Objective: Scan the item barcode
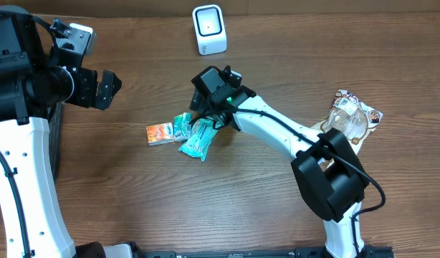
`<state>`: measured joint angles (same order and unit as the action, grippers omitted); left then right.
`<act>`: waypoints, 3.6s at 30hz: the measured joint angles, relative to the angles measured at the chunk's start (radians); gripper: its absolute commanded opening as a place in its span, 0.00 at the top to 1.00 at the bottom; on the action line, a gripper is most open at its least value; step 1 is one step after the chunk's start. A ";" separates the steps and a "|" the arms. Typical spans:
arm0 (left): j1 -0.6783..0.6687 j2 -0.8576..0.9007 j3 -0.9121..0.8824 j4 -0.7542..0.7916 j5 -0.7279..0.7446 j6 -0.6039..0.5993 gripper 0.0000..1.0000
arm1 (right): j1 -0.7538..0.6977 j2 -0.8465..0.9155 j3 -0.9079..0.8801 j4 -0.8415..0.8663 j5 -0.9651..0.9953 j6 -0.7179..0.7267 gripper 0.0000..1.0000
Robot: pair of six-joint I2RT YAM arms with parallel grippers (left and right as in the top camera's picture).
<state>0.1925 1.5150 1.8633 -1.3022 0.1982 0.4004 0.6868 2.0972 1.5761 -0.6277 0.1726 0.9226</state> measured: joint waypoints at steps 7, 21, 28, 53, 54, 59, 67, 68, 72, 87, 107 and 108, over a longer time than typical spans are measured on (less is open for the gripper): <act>0.000 0.000 0.000 0.000 0.000 0.000 0.00 | 0.000 0.005 0.000 -0.001 0.010 -0.130 0.25; 0.000 0.000 0.000 0.000 0.000 0.000 0.00 | 0.000 0.004 0.000 -0.222 0.003 -0.675 0.10; 0.000 0.000 0.000 0.000 0.000 0.000 0.00 | -0.002 -0.056 -0.002 -0.199 -0.068 -0.770 0.00; 0.000 0.000 0.000 0.000 0.000 0.000 0.00 | -0.026 -0.057 0.022 0.068 0.004 -0.190 0.03; 0.000 0.000 0.000 0.000 0.000 0.000 0.00 | -0.027 -0.056 0.022 0.066 0.009 -0.190 0.05; 0.000 0.000 0.000 0.000 0.000 0.000 0.00 | -0.033 -0.054 0.022 0.053 0.023 -0.195 0.05; 0.000 0.000 0.000 0.000 0.000 0.000 0.00 | -0.032 -0.043 0.033 -0.026 -0.007 -0.286 0.02; 0.000 0.000 0.000 0.000 0.000 0.000 0.00 | -0.032 -0.043 0.040 -0.051 -0.013 -0.300 0.01; 0.000 0.000 0.000 0.000 0.000 0.000 0.00 | -0.032 -0.043 0.100 -0.123 -0.021 -0.351 0.01; 0.000 0.000 0.000 -0.001 0.000 0.000 0.00 | -0.032 -0.053 0.164 -0.061 -0.027 -0.436 0.02; 0.000 0.000 0.000 -0.003 0.000 0.000 0.00 | -0.032 0.076 0.165 -0.029 -0.007 -0.451 0.32; 0.000 0.000 0.000 -0.003 0.000 0.000 0.00 | -0.032 0.076 0.165 -0.037 -0.006 -0.451 0.32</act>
<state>0.1925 1.5150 1.8633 -1.3052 0.1986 0.4004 0.6544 2.1731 1.7412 -0.6643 0.1665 0.4713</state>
